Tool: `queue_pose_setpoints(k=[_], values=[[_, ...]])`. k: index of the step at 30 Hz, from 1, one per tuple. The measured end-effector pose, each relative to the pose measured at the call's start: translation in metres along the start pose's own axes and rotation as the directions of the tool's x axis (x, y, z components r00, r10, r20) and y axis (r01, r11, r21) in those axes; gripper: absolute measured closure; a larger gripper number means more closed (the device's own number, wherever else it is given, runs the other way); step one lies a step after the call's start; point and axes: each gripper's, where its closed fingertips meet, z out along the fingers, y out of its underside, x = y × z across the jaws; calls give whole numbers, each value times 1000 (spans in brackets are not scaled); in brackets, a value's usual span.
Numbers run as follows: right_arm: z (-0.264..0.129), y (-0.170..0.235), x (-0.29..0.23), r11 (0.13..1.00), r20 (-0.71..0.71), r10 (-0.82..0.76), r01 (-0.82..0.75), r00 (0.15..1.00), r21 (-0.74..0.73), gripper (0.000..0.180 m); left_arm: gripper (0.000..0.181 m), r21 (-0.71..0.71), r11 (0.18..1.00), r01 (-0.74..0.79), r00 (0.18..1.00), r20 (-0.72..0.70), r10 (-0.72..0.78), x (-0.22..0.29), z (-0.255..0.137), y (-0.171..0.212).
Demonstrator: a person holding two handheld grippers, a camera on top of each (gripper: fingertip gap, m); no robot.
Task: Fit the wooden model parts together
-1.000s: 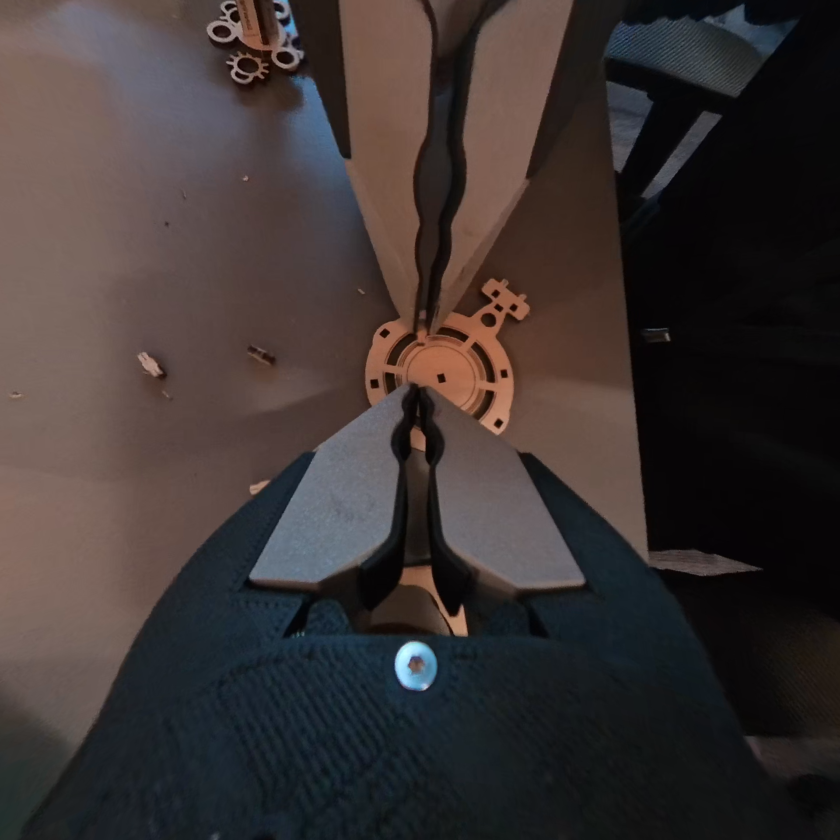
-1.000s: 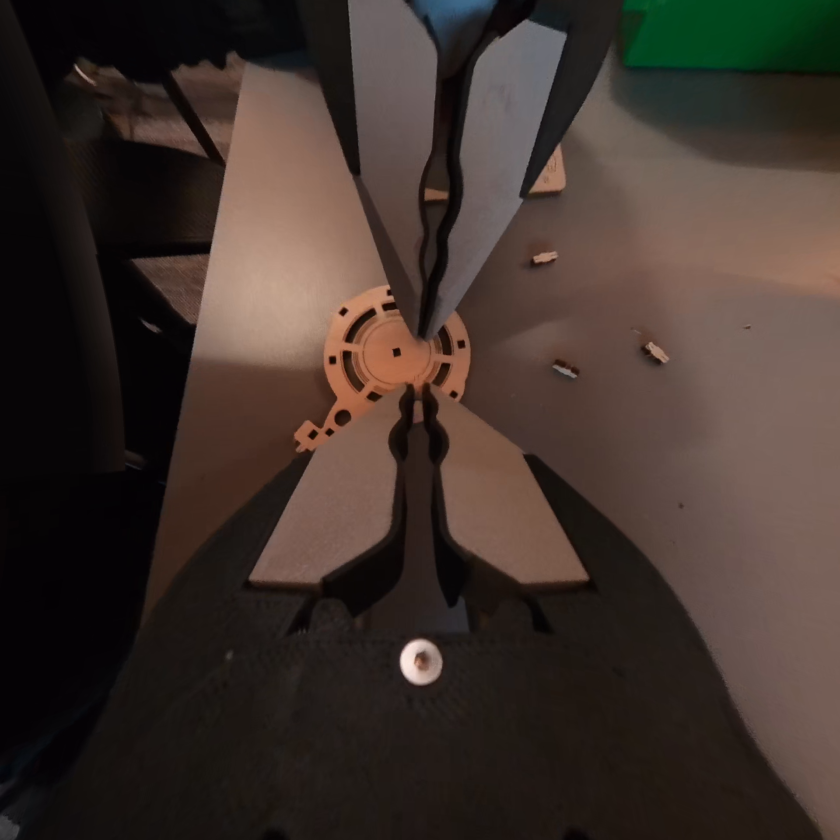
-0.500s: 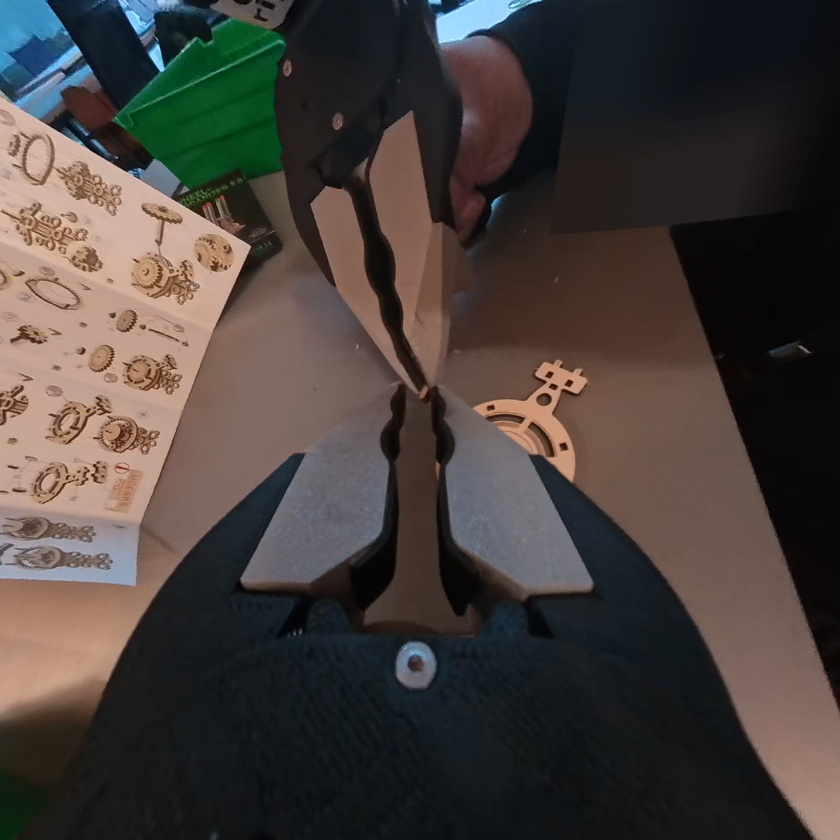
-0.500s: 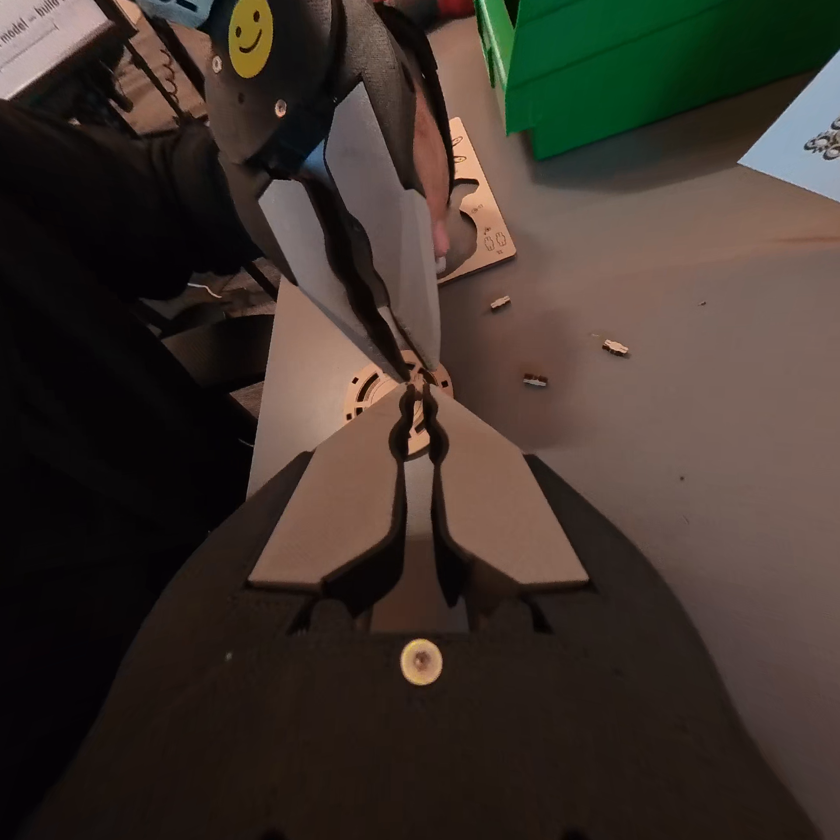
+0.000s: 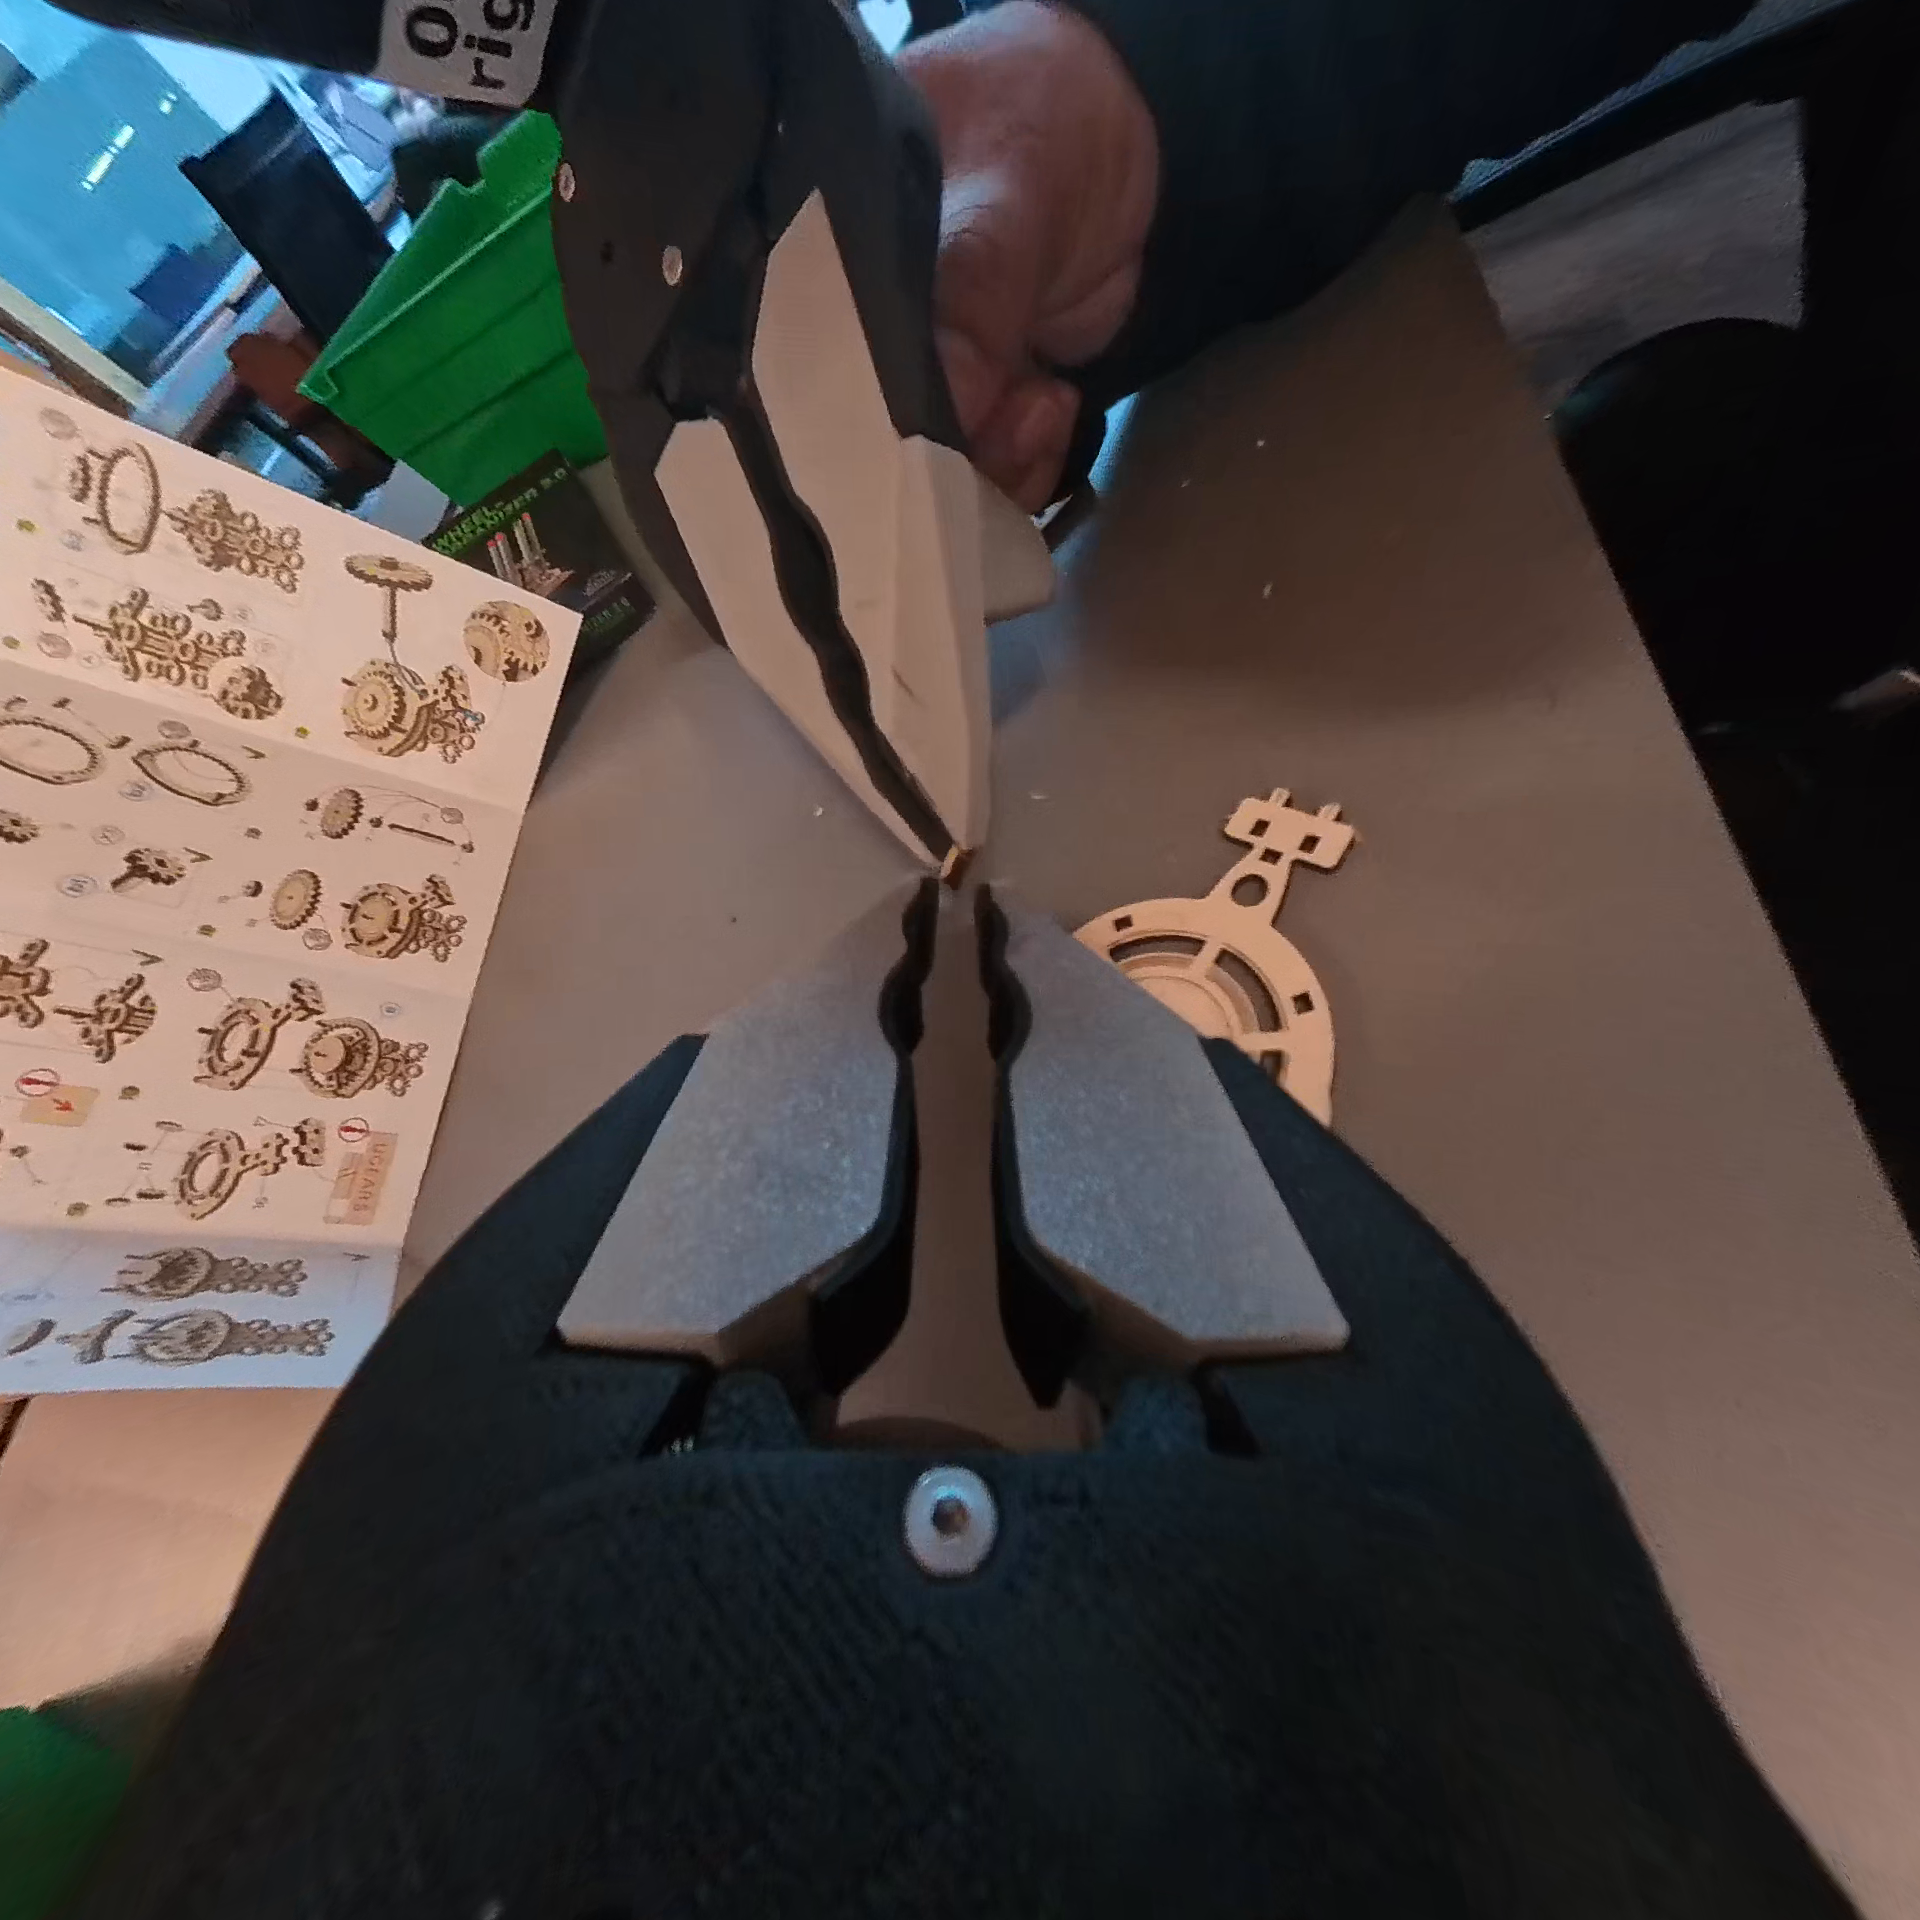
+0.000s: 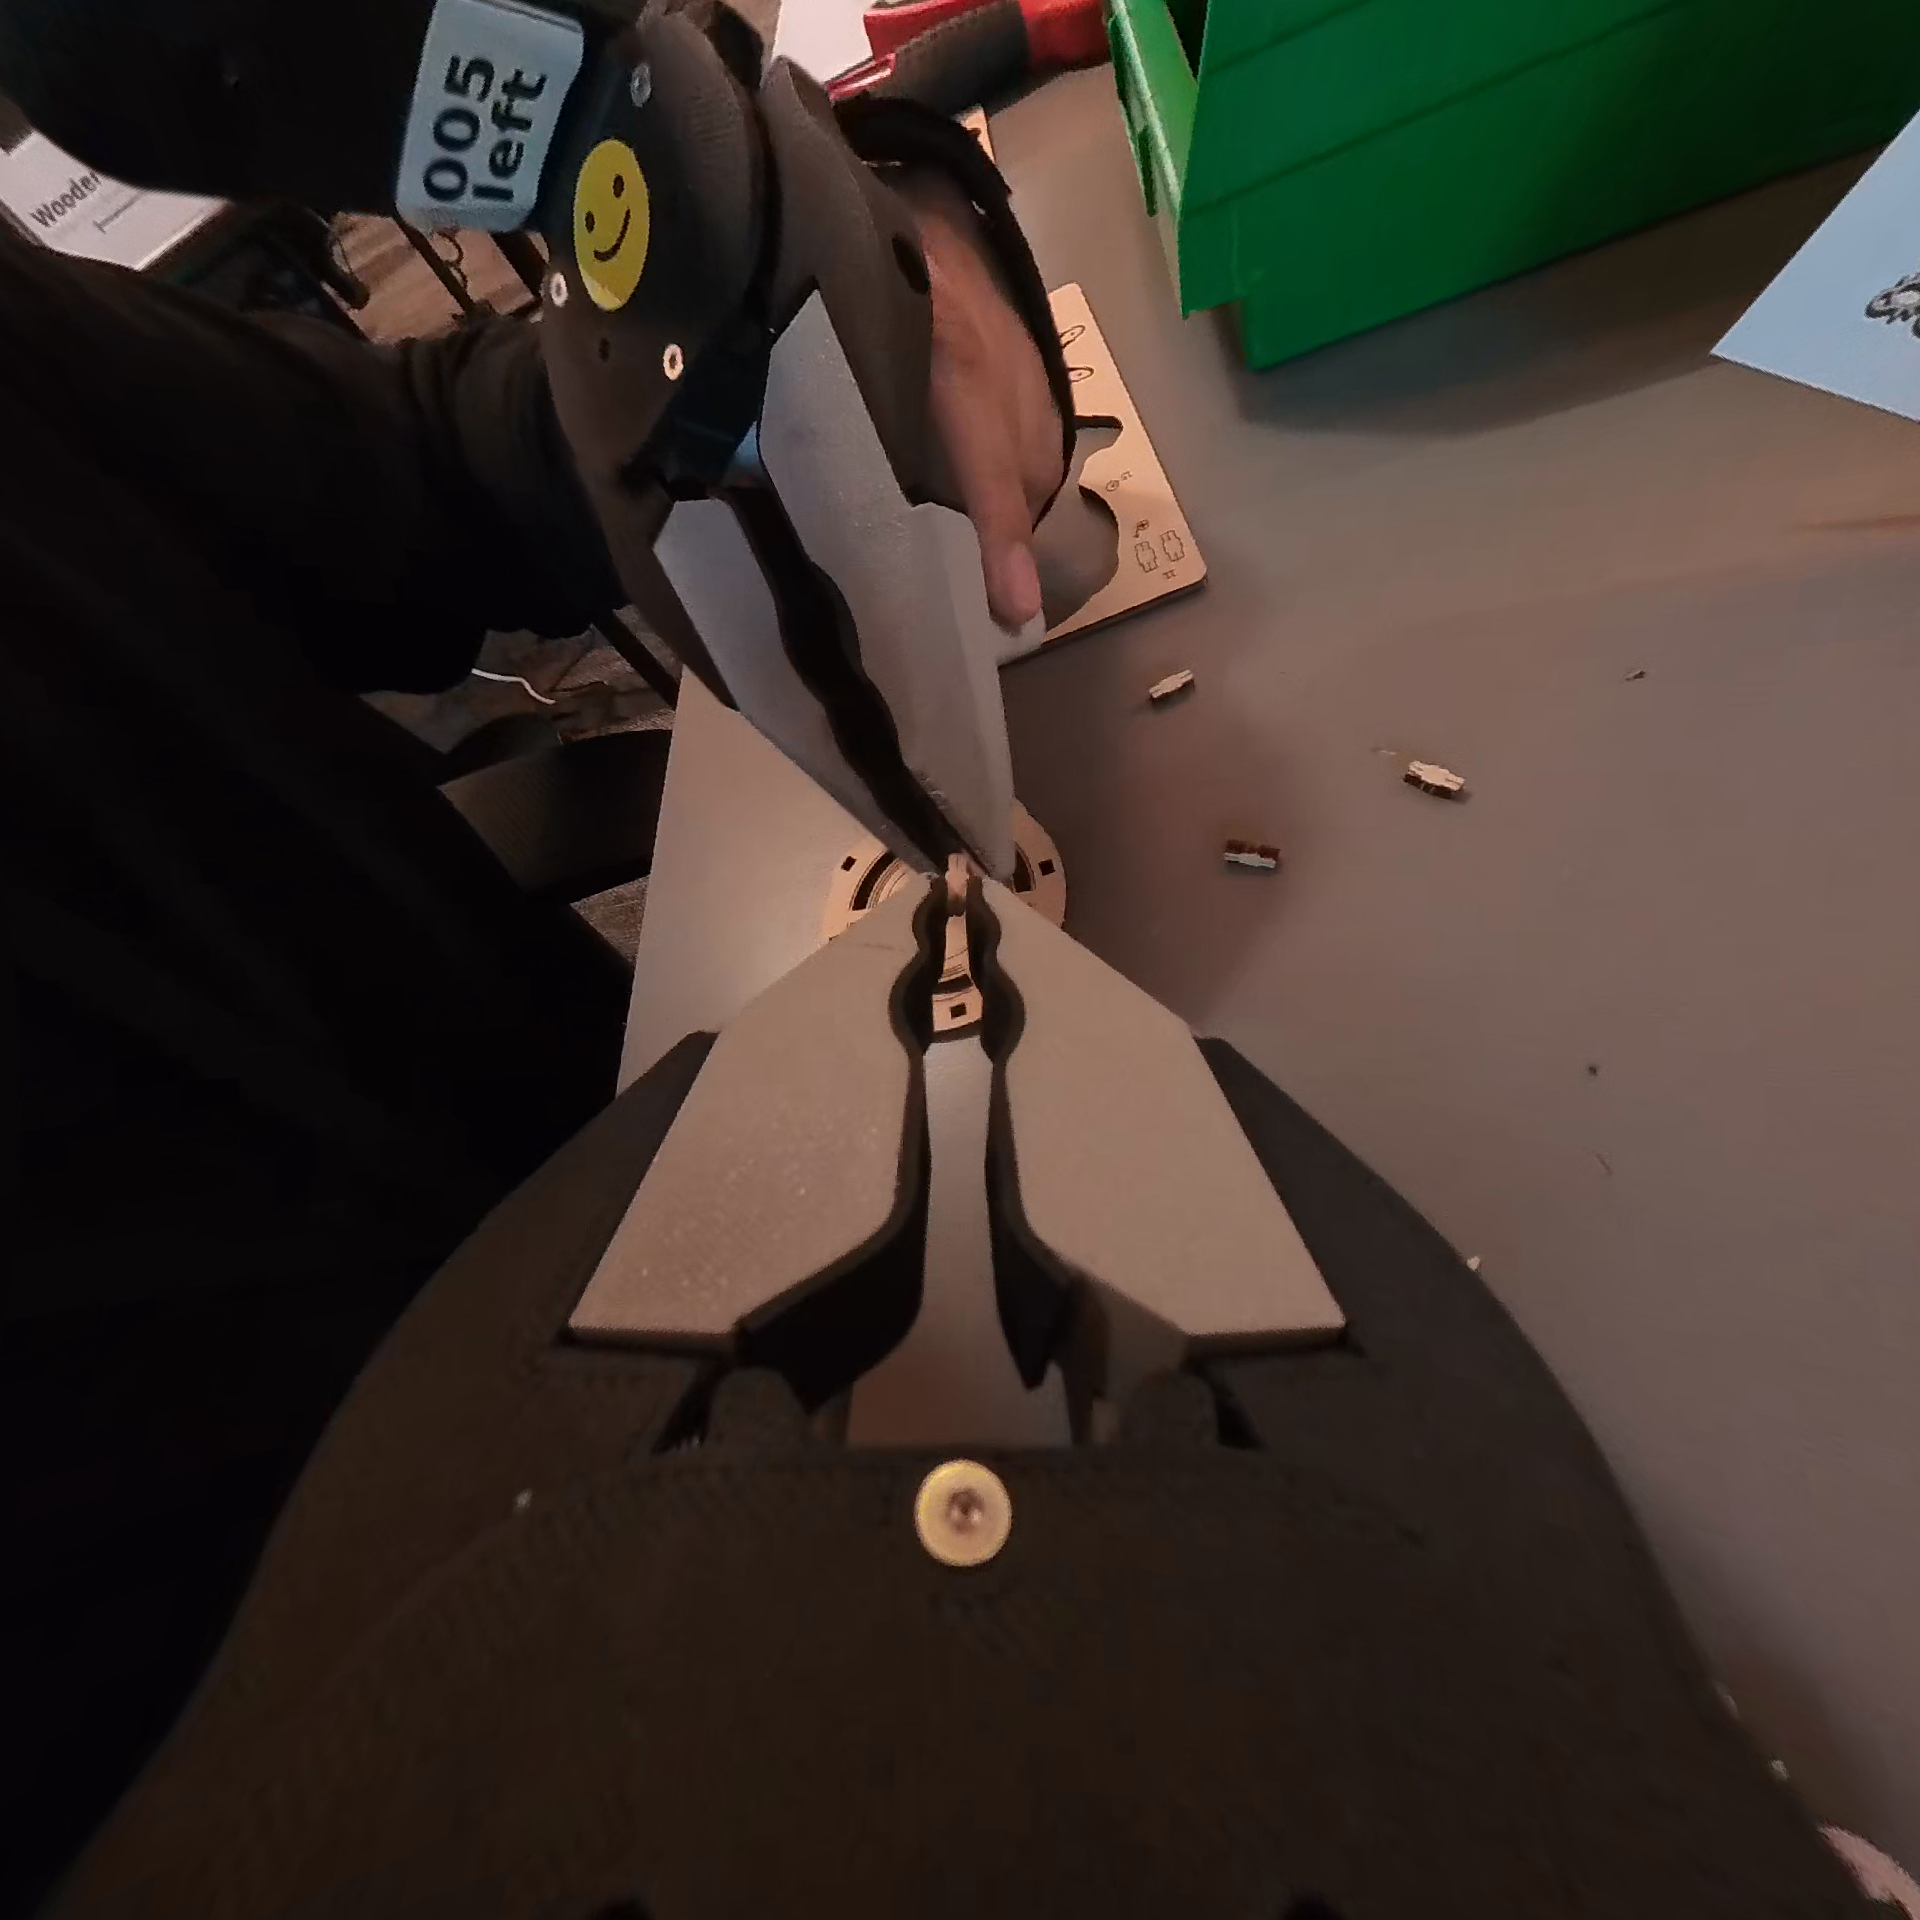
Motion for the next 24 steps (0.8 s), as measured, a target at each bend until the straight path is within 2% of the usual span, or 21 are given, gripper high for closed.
queue_pose_setpoints(k=[24], values=[[-8,-11,8,996,-51,-4,8,999,85,180,179,-30,998,49,990,132,-44,-30,-6,12]])
